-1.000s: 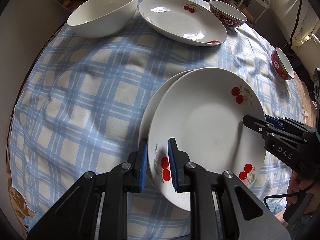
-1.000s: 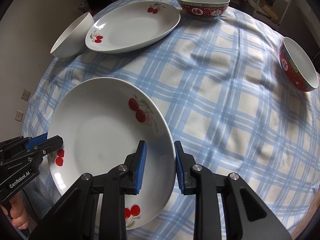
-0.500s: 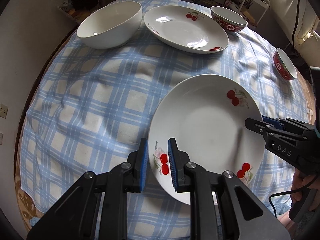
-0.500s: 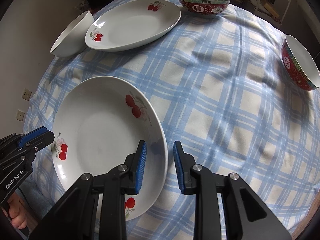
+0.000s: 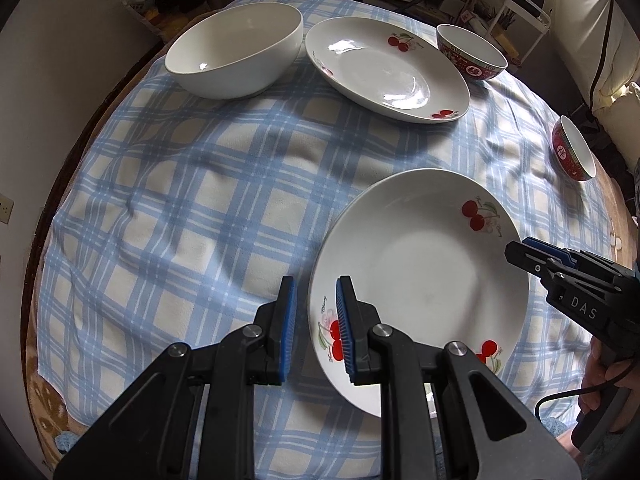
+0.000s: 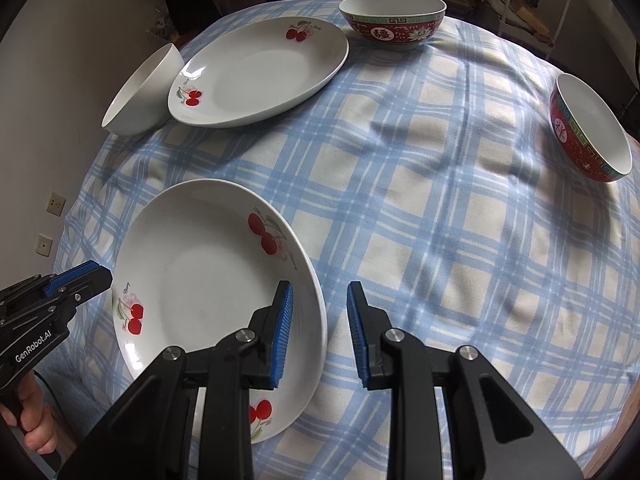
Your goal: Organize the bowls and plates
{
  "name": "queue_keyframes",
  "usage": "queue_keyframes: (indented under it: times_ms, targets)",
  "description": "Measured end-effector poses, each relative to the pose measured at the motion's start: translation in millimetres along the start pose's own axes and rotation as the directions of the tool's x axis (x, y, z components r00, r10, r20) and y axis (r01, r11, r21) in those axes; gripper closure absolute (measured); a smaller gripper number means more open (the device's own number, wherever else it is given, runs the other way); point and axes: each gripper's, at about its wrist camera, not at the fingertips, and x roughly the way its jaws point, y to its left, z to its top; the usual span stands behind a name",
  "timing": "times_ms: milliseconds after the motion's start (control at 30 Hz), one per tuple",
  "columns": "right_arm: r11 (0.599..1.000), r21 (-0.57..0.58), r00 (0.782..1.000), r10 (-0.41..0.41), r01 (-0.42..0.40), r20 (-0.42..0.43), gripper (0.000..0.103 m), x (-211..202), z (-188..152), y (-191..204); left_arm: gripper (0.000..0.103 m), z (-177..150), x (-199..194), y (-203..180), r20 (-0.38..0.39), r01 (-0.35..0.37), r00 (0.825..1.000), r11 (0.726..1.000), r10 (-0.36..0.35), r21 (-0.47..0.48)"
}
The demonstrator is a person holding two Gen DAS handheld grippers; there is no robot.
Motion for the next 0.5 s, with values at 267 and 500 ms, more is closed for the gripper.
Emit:
queue_keyframes:
  times_ms: [267, 500]
  targets:
    - [0.999, 0.044, 0.998, 0.005, -0.007, 0.058, 0.047, -19, 20, -12, 0.068, 26, -11, 5, 0.036, 0.0, 0.999, 1.0, 0.001, -0.016]
    - [0.999, 0.031, 0.995, -0.026, 0.023, 0.094, 0.033, -23, 55, -14, 0.038, 61, -14, 4, 0.056, -0.026, 0.998, 0.999, 0.028, -0.026]
